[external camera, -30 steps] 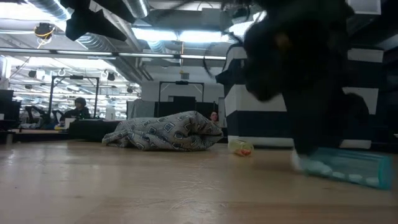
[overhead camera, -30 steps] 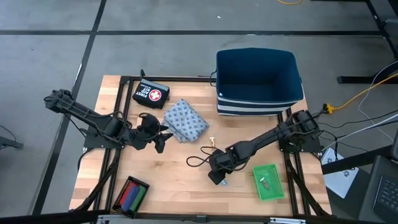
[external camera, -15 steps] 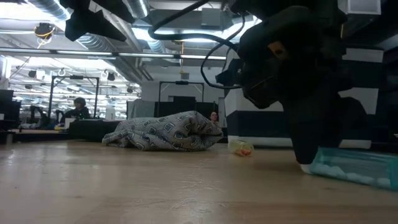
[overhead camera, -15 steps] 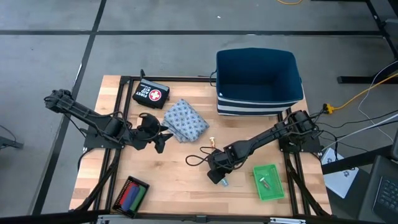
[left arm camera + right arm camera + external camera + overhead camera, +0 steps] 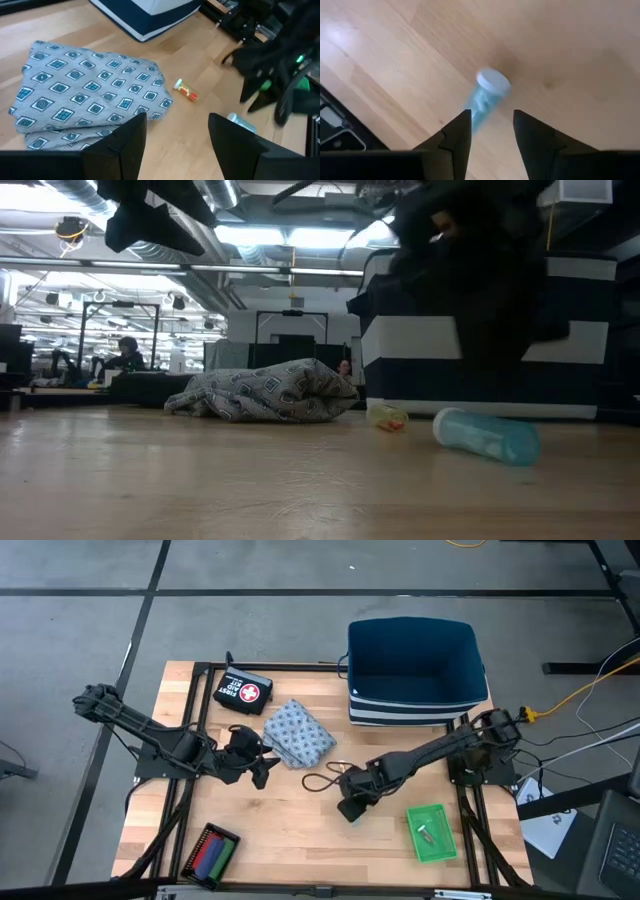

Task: Pick & place medical supplies in basket/bin
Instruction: Put the blue pill bottle into the green bin

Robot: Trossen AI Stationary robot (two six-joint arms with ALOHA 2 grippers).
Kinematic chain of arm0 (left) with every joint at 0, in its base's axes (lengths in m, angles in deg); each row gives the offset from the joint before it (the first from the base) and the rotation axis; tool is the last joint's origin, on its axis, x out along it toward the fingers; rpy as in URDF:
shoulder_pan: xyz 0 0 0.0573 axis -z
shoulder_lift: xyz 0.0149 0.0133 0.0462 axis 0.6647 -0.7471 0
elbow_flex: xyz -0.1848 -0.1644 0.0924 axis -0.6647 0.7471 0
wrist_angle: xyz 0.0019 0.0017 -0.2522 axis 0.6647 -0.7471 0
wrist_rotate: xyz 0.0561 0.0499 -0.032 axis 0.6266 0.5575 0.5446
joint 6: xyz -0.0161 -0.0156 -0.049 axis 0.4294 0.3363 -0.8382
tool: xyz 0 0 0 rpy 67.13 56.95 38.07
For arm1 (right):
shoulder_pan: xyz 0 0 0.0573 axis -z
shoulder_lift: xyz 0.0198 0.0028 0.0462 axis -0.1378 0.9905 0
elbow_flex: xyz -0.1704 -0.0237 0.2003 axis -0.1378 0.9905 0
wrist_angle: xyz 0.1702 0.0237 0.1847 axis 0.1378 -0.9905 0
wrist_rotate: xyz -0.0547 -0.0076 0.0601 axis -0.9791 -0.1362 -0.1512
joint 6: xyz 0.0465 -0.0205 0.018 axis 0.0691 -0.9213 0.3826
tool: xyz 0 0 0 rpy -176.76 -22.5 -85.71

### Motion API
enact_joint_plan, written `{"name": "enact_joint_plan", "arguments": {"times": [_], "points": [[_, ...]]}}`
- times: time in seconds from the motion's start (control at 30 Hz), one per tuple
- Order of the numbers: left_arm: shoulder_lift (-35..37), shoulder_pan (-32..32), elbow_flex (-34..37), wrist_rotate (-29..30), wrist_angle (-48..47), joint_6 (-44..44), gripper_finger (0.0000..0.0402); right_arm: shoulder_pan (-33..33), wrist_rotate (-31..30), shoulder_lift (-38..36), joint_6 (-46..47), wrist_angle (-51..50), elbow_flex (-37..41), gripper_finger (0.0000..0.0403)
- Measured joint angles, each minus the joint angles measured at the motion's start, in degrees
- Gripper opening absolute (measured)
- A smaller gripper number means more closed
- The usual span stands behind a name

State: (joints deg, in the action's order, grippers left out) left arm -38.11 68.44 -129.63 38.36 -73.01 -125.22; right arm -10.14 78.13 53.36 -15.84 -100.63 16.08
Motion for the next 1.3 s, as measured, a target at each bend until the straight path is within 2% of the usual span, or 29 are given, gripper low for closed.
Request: {"name": "enact_joint_plan", "arguments": {"times": [0.3, 0.5, 0.63, 0.93, 1.3], "points": [[-1.42, 1.21, 0.03, 1.12, 0.11, -1.52, 0.0210, -0.09, -5.77, -12.96, -1.31, -15.70, -0.04, 0.0092], [-1.61, 2.32, 0.03, 2.71, 0.72, -2.83, 0.0210, -2.03, -7.23, -16.85, 1.98, -16.44, -0.07, 0.0092], [-1.60, 2.91, 0.01, 4.59, 1.49, -2.94, 0.0210, -3.46, -6.17, -14.15, 3.46, -8.88, 0.04, 0.0127], [-1.60, 2.92, 0.01, 3.99, 1.36, -4.23, 0.0210, -2.35, -1.29, -2.97, 5.79, 2.12, 0.31, 0.0214], [-1.60, 3.13, 0.01, 2.08, 0.92, -4.82, 0.0210, -2.02, 3.05, 6.41, 6.61, 7.37, 0.32, 0.0222]]}}
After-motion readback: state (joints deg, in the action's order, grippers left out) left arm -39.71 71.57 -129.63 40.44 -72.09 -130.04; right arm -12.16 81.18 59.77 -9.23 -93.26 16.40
